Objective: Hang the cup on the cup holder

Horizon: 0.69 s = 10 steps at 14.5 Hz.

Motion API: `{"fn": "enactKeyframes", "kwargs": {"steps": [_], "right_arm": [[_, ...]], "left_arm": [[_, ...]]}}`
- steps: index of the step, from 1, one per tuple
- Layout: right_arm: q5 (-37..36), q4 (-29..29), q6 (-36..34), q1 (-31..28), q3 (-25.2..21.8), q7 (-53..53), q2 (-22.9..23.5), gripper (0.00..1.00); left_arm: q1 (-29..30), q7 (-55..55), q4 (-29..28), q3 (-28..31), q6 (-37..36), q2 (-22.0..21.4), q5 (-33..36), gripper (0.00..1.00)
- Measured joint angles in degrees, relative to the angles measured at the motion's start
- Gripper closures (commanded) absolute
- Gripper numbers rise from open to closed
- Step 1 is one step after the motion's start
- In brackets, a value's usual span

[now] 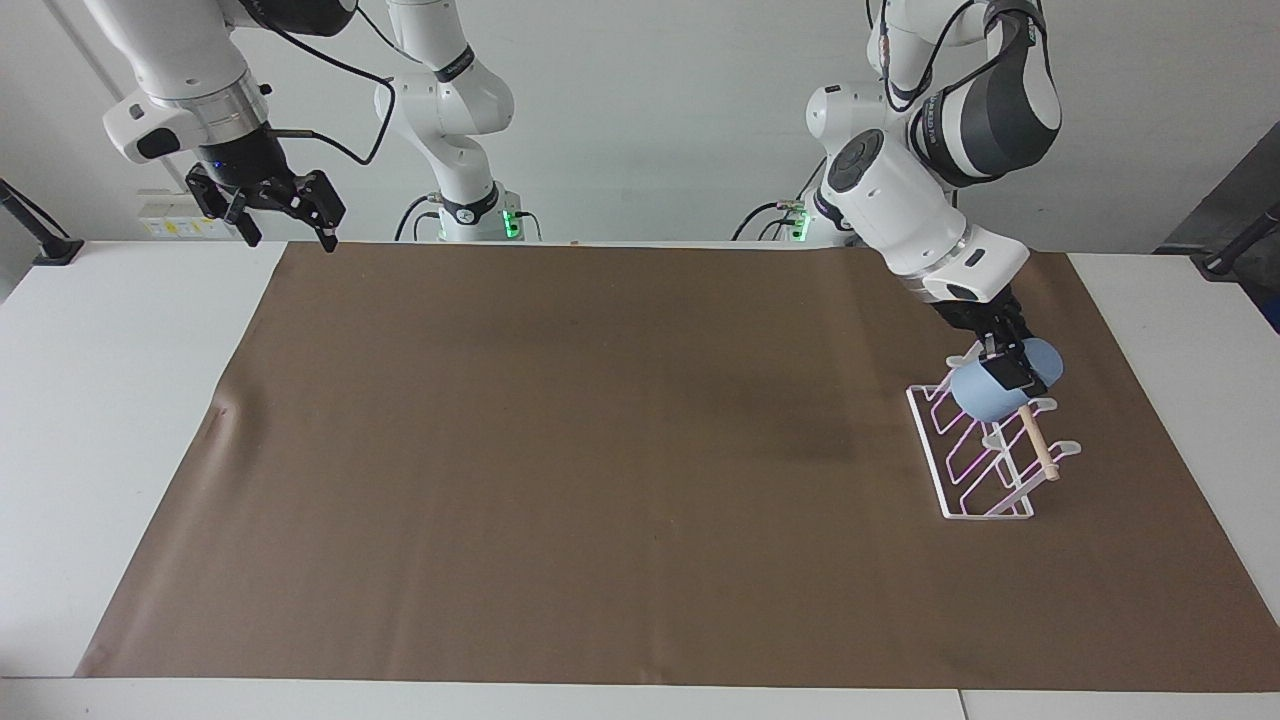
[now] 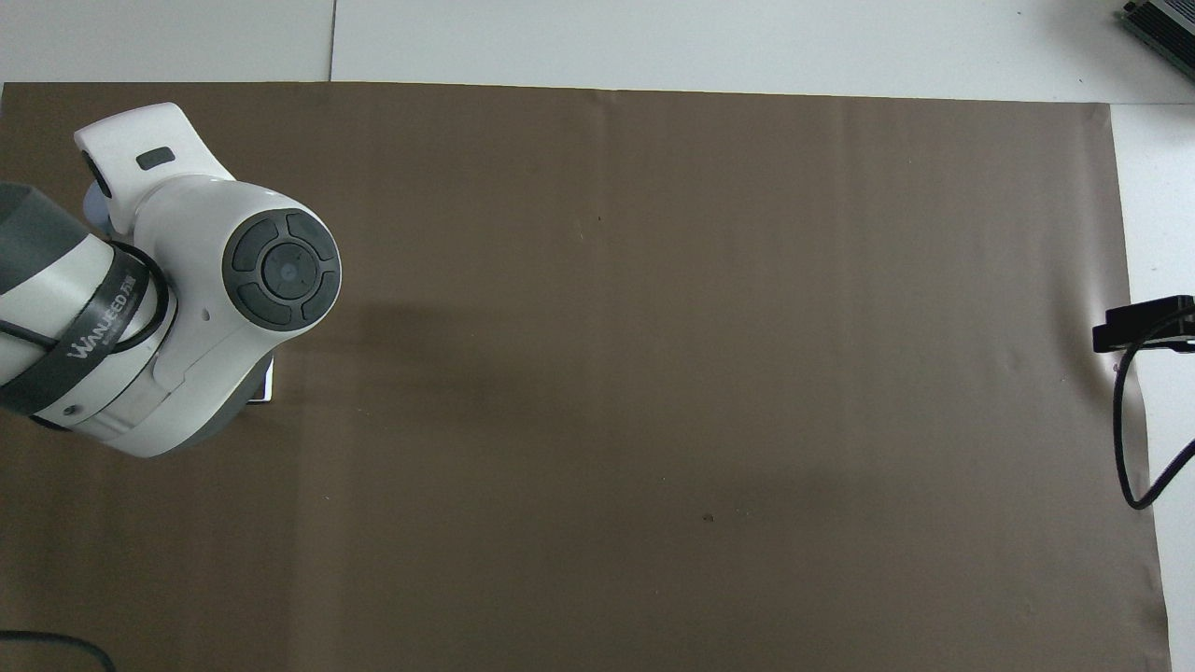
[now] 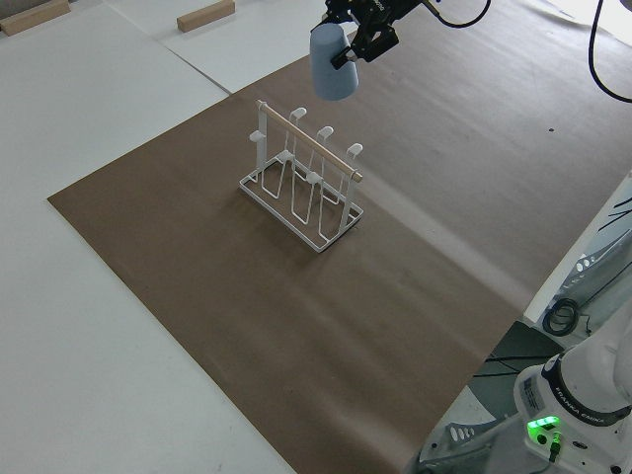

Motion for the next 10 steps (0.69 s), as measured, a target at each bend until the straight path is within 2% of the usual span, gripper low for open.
{"fn": "enactKeyframes", "kwargs": {"steps": [3, 5, 7, 10], "right_arm": [[0.00, 0.00, -0.03, 0.01, 0.07, 0.00, -0.18, 0.00], [0.00, 0.00, -0.05, 0.02, 0.51, 0.00, -0.30, 0.00], [0.00, 0.00, -0.04, 0.02, 0.80, 0.00, -0.38, 0.00], [0.00, 0.00, -0.04, 0.02, 0.82, 0.00, -0.41, 0.00]], "left_arm": [[-0.35, -4.93, 0.05, -0.02, -2.76, 2.64, 3.25, 1.00], [-1.41, -9.01, 1.65, -0.08, -5.77, 7.41, 7.73, 1.00], [-1.88, -10.26, 5.44, -0.09, -7.25, 11.42, 9.29, 1.00], [-1.91, -10.26, 7.76, -0.05, -8.08, 13.09, 9.73, 1.00]]}}
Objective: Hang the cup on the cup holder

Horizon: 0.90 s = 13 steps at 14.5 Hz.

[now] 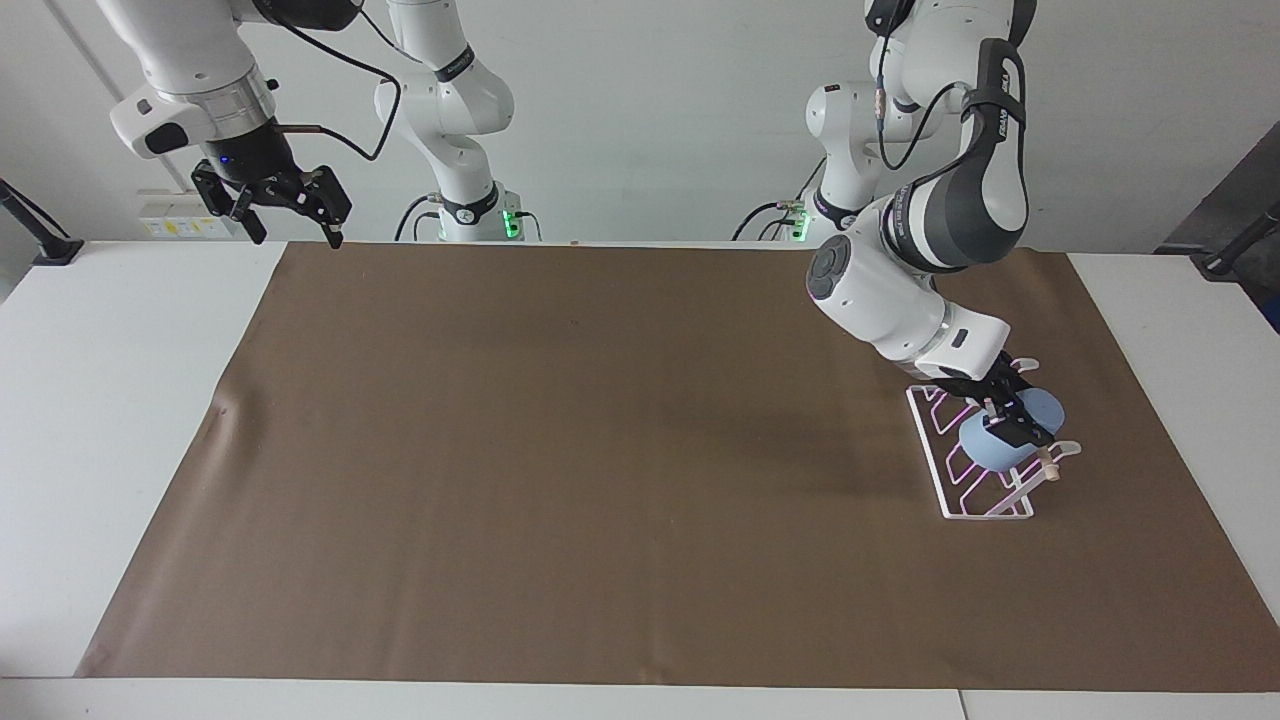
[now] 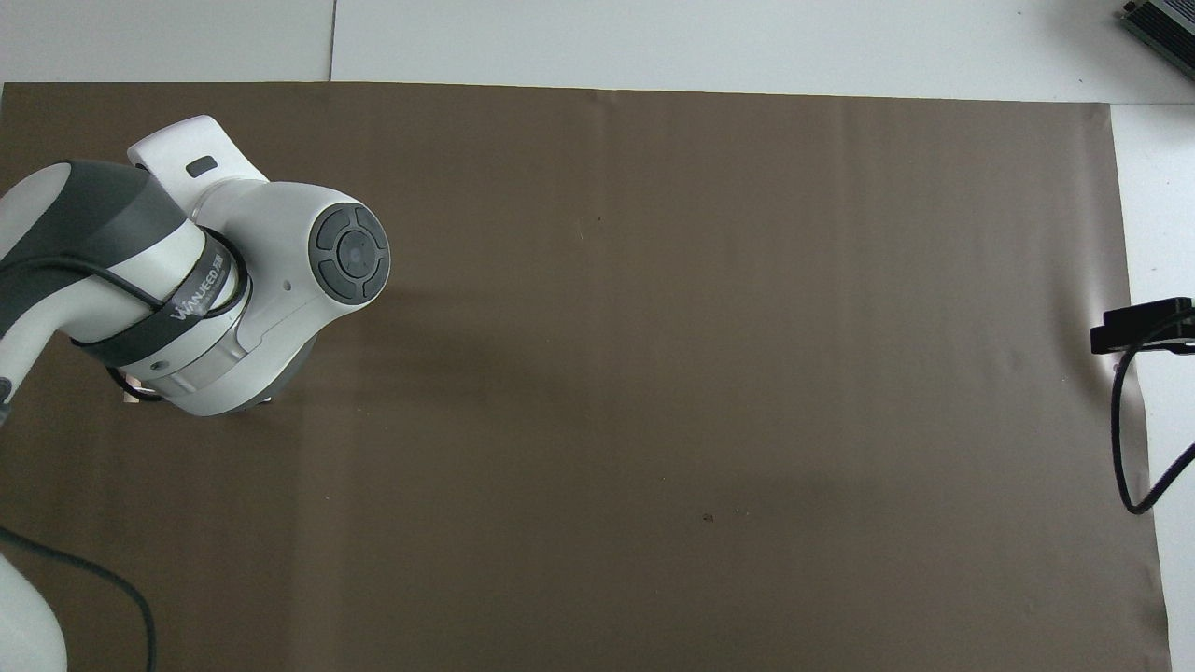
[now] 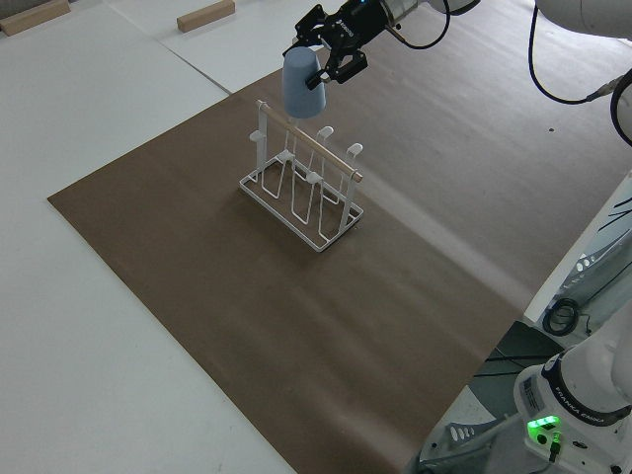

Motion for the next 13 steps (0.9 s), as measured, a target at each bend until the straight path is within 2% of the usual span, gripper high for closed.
{"fn": "enactKeyframes", "kwargs": {"steps": [8, 13], "right_arm": [[0.00, -0.03, -0.04, 0.00, -0.01, 0.00, -2.92, 0.00], [0.00, -0.28, -0.07, -0.19, -0.24, 0.00, -0.69, 0.00]], "left_arm": [[-0.31, -4.33, -0.39, -0.05, -1.25, 2.12, 2.21, 1.00], [-0.81, -9.60, -4.09, -0.05, -1.51, 2.50, 2.36, 1.00]]}}
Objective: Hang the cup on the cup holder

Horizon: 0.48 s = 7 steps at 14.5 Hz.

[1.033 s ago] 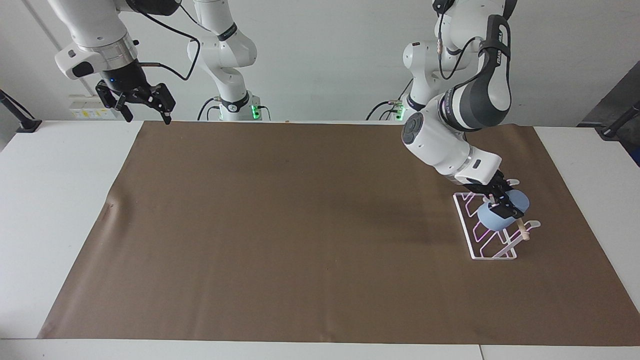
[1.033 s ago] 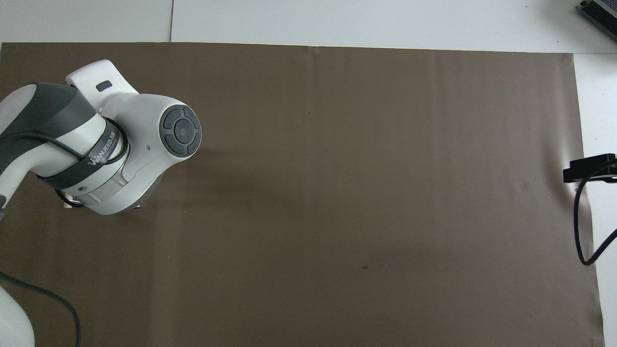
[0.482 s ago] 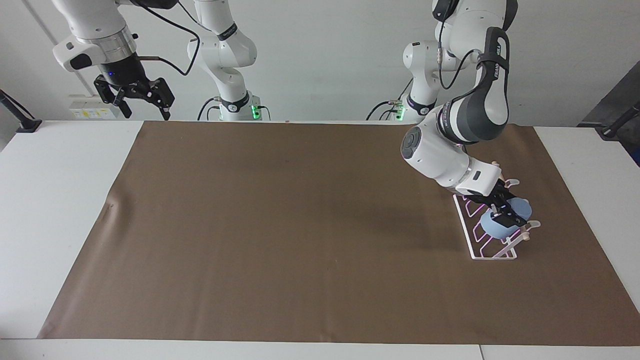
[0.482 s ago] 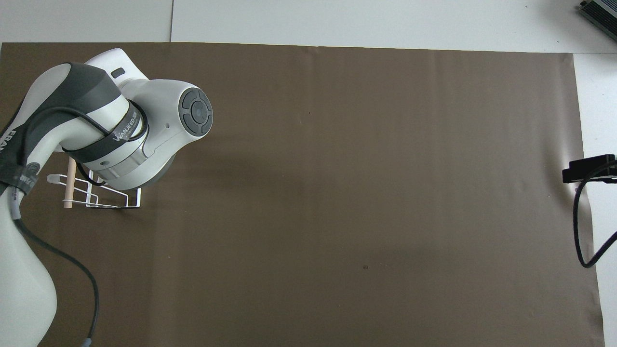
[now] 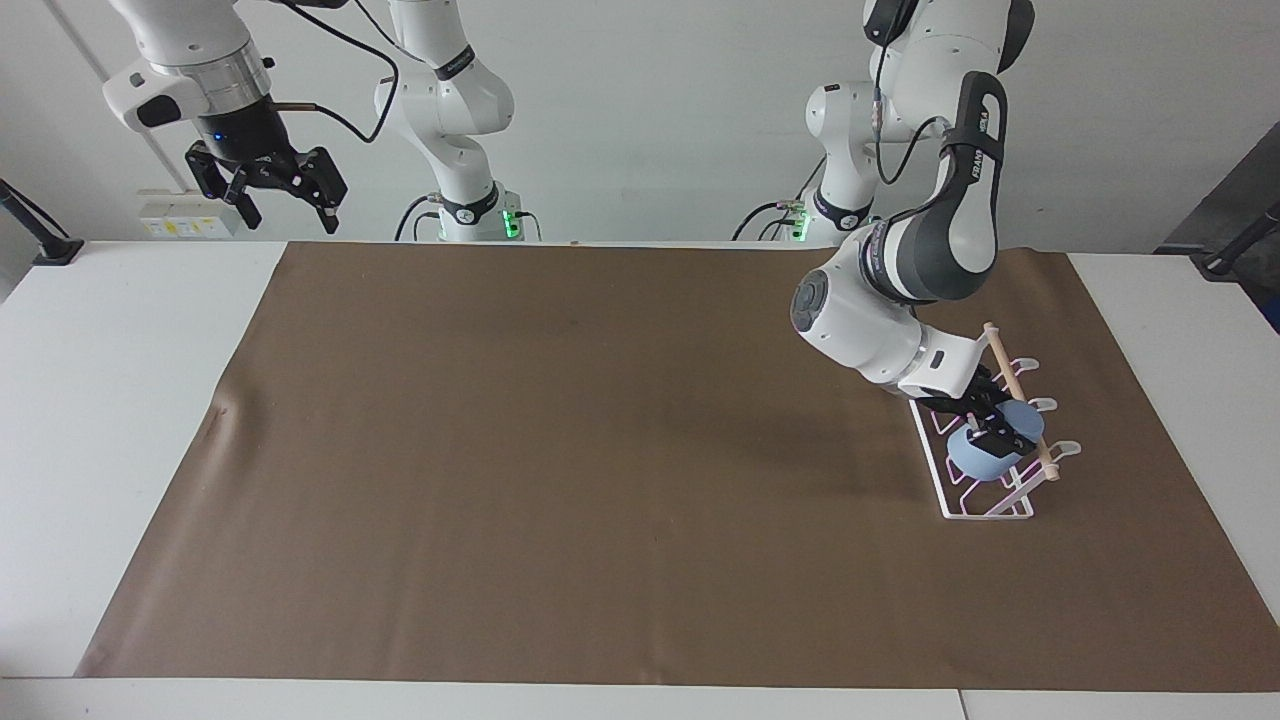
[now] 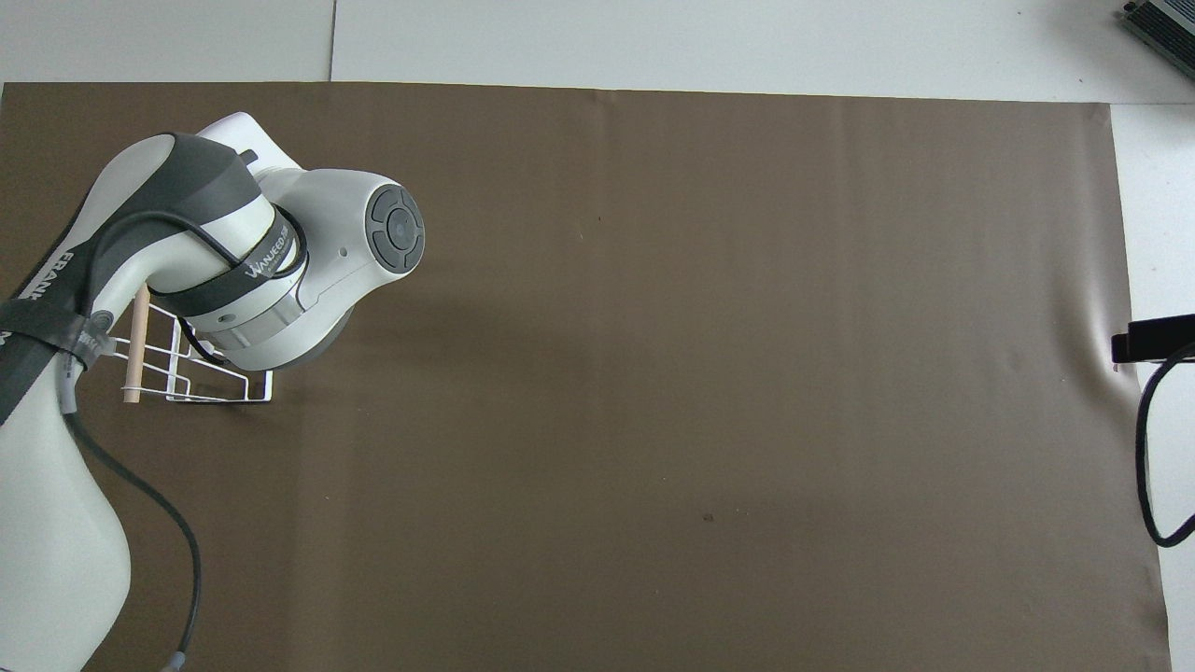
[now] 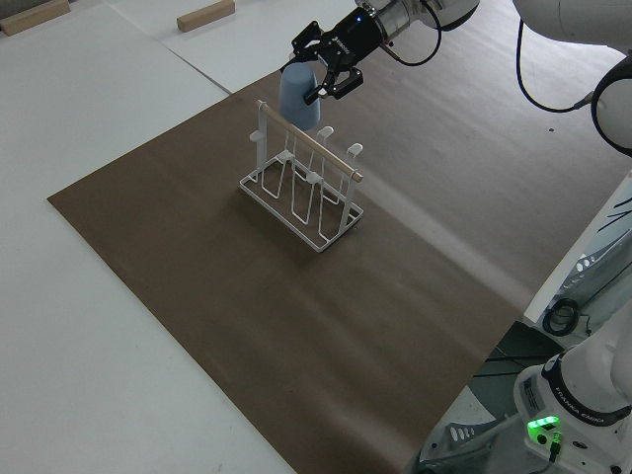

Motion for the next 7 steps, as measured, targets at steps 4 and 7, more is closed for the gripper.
{"fn": "enactKeyframes", "kwargs": {"steps": [4, 7], "right_arm": [[0.00, -0.11, 1.17, -0.53, -0.11, 0.00, 2.18, 0.00], [0.00, -4.44, 4.99, -0.41, 0.02, 0.01, 1.63, 0.00]], "left_arm": [[-0.02, -1.43, -2.54, 0.02, -0.01, 0.02, 0.55, 0.92], [-0.02, -1.44, -2.59, -0.01, 0.00, 0.01, 0.61, 0.36]]}}
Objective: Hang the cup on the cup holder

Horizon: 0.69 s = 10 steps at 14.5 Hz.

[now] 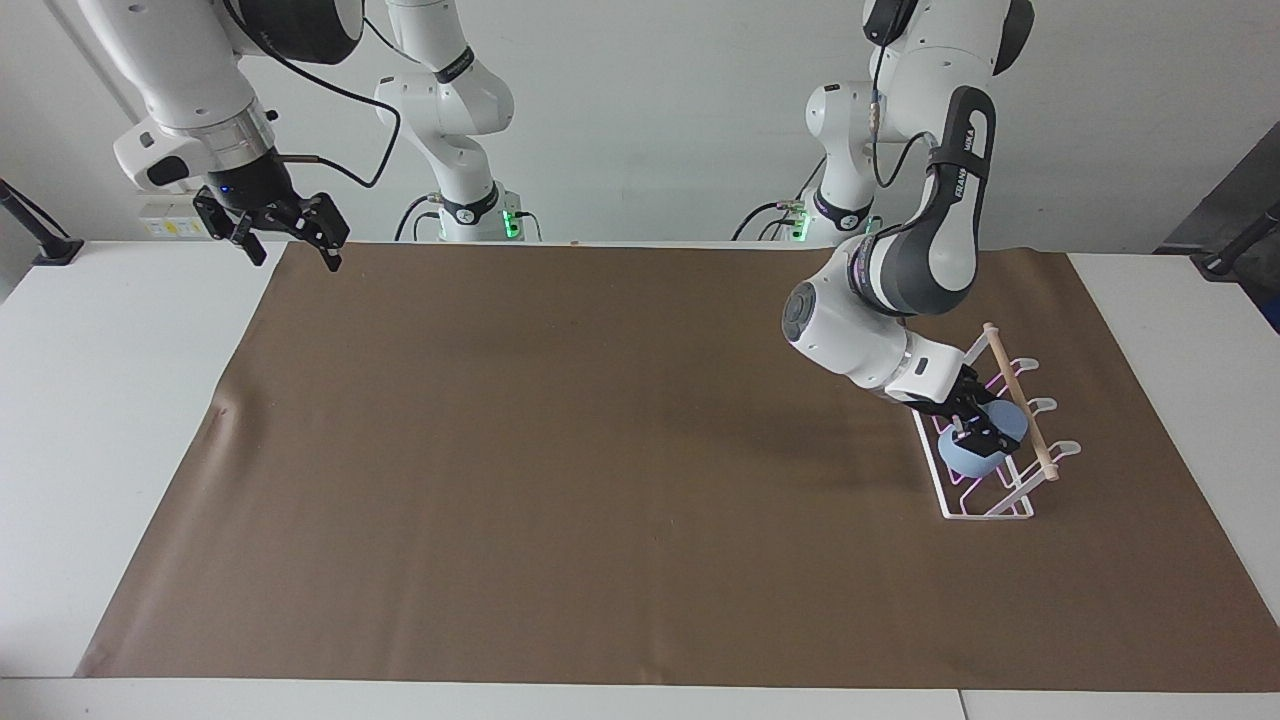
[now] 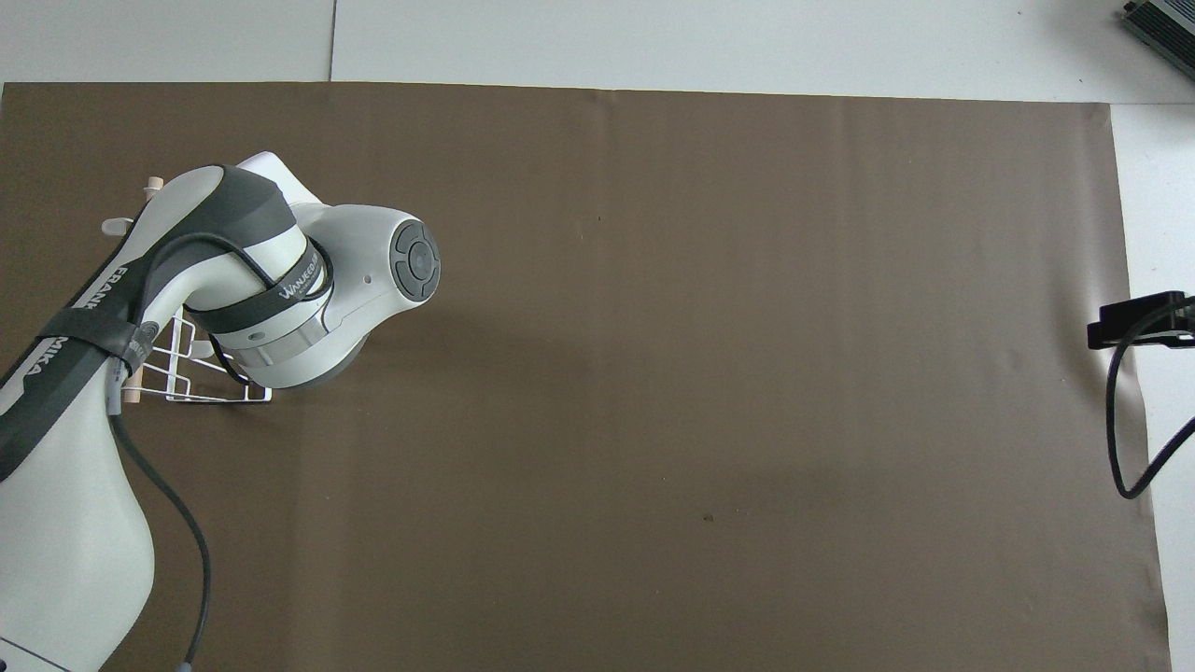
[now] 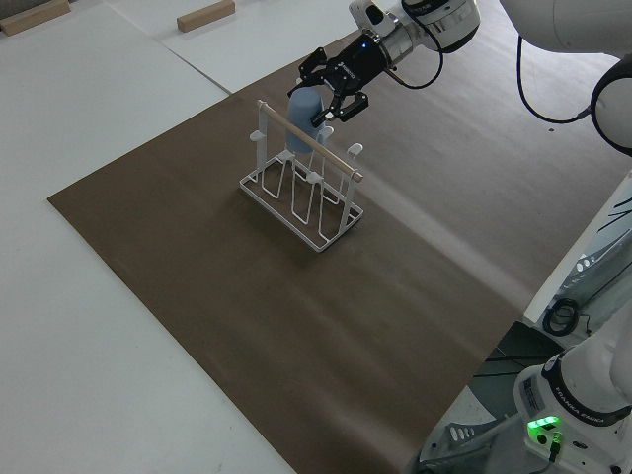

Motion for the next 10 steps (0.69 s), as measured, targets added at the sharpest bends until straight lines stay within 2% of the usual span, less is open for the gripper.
{"fn": "enactKeyframes", "kwargs": {"steps": [1, 3, 5, 10], "right_arm": [[0.00, -0.84, 0.09, 0.01, 0.00, 0.00, -0.29, 0.00], [0.00, -0.87, -0.01, 0.09, 0.09, 0.00, -1.02, 0.00], [0.00, 0.41, -1.12, 0.52, 0.28, 0.00, -1.45, 0.00], [0.00, 4.48, -5.72, 0.54, 0.51, 0.00, -1.20, 0.00]], "left_arm": [[0.00, 0.00, 0.00, -0.01, 0.00, 0.00, 0.00, 0.17], [0.00, 0.00, 0.02, -0.02, -0.01, -0.01, 0.02, 0.14], [0.00, -0.01, 0.19, -0.02, -0.19, -0.11, 0.05, 0.04], [-0.20, 1.52, 2.14, -0.29, -1.29, -0.35, 0.20, 0.04]]}}
